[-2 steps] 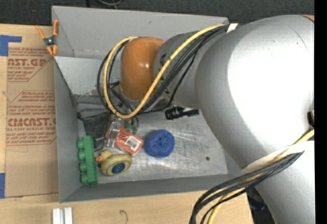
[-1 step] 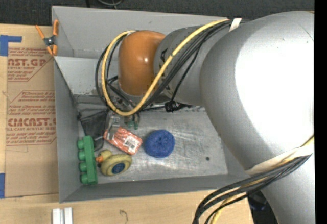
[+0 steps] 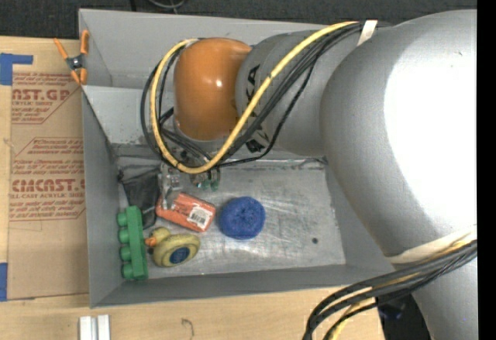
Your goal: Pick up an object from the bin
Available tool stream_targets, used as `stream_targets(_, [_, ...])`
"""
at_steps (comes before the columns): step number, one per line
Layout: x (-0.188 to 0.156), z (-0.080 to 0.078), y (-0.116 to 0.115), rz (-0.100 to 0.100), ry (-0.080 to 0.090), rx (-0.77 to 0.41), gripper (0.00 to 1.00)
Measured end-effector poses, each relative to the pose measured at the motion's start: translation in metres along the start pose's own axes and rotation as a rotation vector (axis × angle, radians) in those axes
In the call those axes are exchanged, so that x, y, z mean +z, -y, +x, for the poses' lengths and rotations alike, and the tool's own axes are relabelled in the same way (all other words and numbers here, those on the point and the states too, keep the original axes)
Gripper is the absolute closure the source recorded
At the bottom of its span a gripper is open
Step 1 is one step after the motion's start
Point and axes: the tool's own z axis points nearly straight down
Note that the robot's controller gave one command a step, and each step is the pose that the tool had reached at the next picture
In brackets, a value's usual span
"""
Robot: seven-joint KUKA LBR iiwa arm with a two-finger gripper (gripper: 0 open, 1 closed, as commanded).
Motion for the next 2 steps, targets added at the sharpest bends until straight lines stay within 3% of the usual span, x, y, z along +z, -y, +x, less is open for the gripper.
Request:
stream_targets(1, [-0.037, 0.003, 0.014, -0.001, -0.004, -0.109, 1.00])
stream_targets(2, [-0.024, 0.056, 0.048, -0.002, 0.007, -0.124, 1.00])
